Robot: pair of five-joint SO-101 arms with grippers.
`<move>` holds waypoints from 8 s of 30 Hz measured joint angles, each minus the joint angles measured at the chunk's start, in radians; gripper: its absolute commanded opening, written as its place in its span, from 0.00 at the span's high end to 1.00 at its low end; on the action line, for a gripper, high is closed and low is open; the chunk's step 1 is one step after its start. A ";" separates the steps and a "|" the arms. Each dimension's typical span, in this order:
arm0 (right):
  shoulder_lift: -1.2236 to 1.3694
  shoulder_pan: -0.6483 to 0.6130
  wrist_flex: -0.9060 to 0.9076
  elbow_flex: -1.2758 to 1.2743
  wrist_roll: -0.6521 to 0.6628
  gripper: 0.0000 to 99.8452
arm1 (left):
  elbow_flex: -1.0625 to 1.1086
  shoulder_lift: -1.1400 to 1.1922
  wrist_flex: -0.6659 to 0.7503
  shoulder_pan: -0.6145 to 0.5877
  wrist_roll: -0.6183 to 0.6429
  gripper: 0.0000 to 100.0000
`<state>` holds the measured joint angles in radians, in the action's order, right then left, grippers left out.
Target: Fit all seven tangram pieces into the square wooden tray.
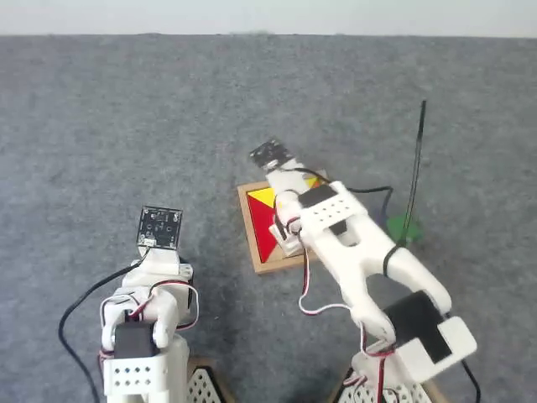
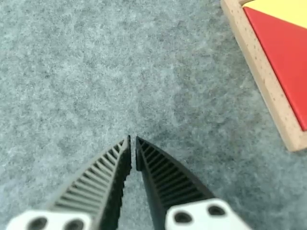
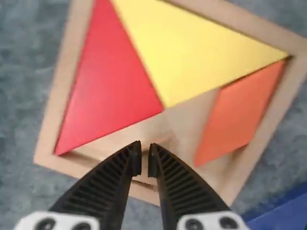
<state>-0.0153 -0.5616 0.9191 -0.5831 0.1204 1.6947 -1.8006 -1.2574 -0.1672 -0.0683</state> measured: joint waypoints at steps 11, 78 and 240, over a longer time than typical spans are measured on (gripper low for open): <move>-0.140 0.000 -0.008 -0.098 -0.003 0.96 | 0.000 0.000 0.000 0.000 0.000 0.98; -0.135 0.032 -0.063 -0.101 -0.012 0.96 | 0.000 0.000 0.000 0.000 0.000 0.98; 0.011 0.160 -0.212 -0.071 0.124 0.96 | 0.000 0.000 0.000 0.000 0.000 0.98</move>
<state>-0.0046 -0.4020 0.7073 -0.6536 0.2447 1.6947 -1.8006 -1.2574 -0.1672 -0.0683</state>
